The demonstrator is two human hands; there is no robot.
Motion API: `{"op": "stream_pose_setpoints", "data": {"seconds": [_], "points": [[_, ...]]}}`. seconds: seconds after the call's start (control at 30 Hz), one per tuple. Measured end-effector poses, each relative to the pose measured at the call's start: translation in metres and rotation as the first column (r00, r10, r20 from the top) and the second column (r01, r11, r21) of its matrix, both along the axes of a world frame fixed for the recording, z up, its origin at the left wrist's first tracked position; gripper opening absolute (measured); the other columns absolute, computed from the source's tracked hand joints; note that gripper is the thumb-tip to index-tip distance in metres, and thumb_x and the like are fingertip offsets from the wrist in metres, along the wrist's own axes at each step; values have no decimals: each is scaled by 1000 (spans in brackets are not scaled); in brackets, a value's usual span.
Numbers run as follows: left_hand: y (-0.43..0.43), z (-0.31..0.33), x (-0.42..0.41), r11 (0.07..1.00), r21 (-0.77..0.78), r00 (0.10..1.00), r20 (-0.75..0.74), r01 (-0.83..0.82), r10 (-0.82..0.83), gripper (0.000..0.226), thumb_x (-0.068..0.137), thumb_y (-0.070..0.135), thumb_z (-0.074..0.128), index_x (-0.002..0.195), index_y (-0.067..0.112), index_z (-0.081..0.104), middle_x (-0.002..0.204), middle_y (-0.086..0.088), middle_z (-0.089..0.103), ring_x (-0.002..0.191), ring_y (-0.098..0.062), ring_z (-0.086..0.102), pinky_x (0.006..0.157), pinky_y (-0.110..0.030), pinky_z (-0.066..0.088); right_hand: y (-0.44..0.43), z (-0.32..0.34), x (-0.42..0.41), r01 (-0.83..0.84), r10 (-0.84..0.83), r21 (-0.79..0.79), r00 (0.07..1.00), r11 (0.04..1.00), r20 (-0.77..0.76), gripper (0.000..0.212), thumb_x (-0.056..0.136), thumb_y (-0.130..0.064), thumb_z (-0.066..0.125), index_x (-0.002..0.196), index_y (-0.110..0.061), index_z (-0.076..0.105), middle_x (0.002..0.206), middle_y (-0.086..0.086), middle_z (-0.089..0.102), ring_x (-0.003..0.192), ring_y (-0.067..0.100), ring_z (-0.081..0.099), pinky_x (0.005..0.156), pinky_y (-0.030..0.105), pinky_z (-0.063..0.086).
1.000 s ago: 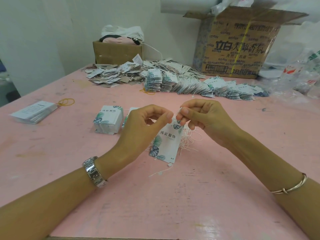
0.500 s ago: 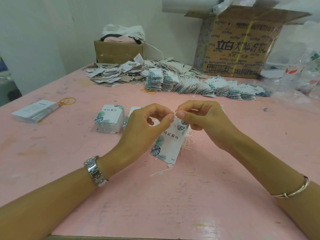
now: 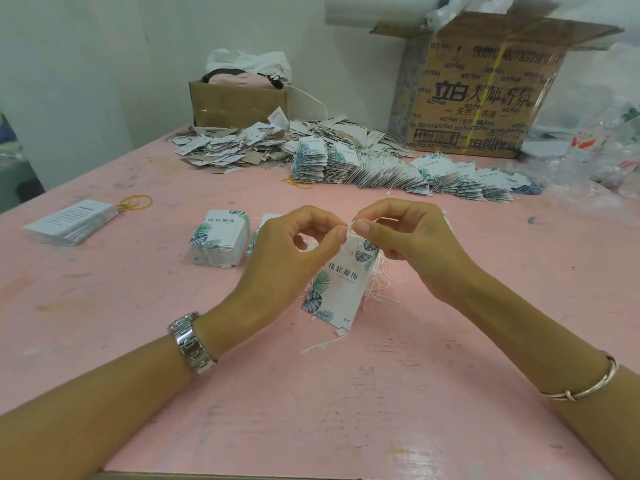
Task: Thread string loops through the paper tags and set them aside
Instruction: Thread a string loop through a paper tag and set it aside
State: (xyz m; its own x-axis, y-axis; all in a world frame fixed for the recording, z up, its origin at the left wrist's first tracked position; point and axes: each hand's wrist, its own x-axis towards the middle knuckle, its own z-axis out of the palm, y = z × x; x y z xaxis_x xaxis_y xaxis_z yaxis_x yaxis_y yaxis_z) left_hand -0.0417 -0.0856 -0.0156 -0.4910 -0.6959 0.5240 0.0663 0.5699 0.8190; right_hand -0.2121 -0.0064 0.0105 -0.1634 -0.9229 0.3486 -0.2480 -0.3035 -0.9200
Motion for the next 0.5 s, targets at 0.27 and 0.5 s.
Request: {"op": "stream_pose_setpoints", "data": {"seconds": [0.27,0.5], "points": [[5,2,1,994,-108,998,58,-17,23,7,91,28,67,87,33,66,79,24,66,80,1,59,71,-18,41,0,-3,6,-2,2,-28,1000,1000,17,12,80,-18,70,84,-8,69,63,-5,64,53,10,46,48,17,33],[6,3,1,993,-114,997,72,11,-3,6,92,22,67,88,26,65,82,15,68,83,-3,59,75,-27,41,1,-5,11,-38,34,38,994,999,103,15,79,-18,67,84,-4,66,60,-2,58,54,10,39,50,19,28]]}}
